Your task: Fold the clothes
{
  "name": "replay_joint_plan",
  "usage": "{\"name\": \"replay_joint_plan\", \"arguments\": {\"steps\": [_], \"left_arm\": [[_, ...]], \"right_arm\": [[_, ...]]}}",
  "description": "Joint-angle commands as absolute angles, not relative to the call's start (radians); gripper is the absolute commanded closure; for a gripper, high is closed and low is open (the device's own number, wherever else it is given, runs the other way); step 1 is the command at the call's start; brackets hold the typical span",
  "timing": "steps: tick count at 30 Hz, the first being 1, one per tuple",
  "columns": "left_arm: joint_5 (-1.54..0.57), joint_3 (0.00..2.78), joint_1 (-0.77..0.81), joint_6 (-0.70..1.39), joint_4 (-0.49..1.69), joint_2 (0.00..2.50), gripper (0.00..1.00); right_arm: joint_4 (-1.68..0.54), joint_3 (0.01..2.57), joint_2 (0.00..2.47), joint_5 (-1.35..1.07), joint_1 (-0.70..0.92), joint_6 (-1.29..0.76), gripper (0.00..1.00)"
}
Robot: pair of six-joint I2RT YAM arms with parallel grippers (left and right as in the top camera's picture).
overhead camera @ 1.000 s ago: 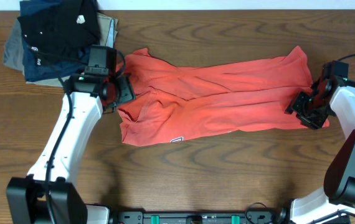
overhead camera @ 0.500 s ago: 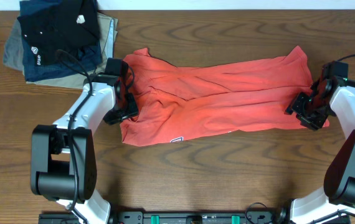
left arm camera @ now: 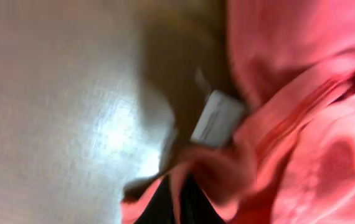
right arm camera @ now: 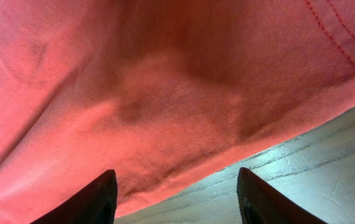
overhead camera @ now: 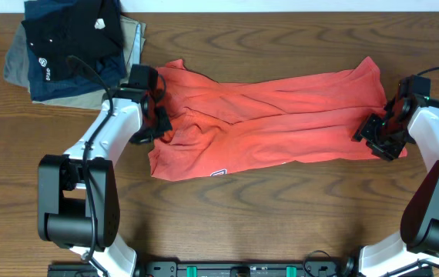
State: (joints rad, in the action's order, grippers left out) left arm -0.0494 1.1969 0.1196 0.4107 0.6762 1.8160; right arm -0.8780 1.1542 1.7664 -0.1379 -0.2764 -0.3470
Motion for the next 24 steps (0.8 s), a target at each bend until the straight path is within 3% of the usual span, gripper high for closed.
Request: {"name": "replay_joint_plan", "arguments": {"steps": [1, 18, 19, 21, 22, 24], "left_arm": [[-0.044, 1.226, 0.116, 0.405, 0.634, 1.814, 0.94], [-0.045, 1.225, 0.116, 0.405, 0.328, 1.815, 0.92], [-0.044, 1.225, 0.117, 0.405, 0.321, 1.816, 0.87], [-0.045, 1.225, 0.117, 0.405, 0.311, 1.818, 0.54], [-0.045, 1.225, 0.117, 0.405, 0.307, 1.818, 0.31], [-0.045, 1.227, 0.117, 0.405, 0.304, 1.815, 0.08]], "right_arm": [[-0.878, 1.148, 1.769, -0.131, -0.262, -0.331, 0.4], [-0.876, 1.148, 1.769, -0.131, -0.262, -0.331, 0.4], [-0.876, 1.148, 1.769, -0.131, -0.262, -0.331, 0.4], [-0.877, 1.148, 1.769, -0.131, -0.262, -0.332, 0.4], [-0.878, 1.148, 1.769, -0.131, -0.262, -0.332, 0.4], [-0.88, 1.148, 1.769, -0.131, -0.262, -0.332, 0.4]]}}
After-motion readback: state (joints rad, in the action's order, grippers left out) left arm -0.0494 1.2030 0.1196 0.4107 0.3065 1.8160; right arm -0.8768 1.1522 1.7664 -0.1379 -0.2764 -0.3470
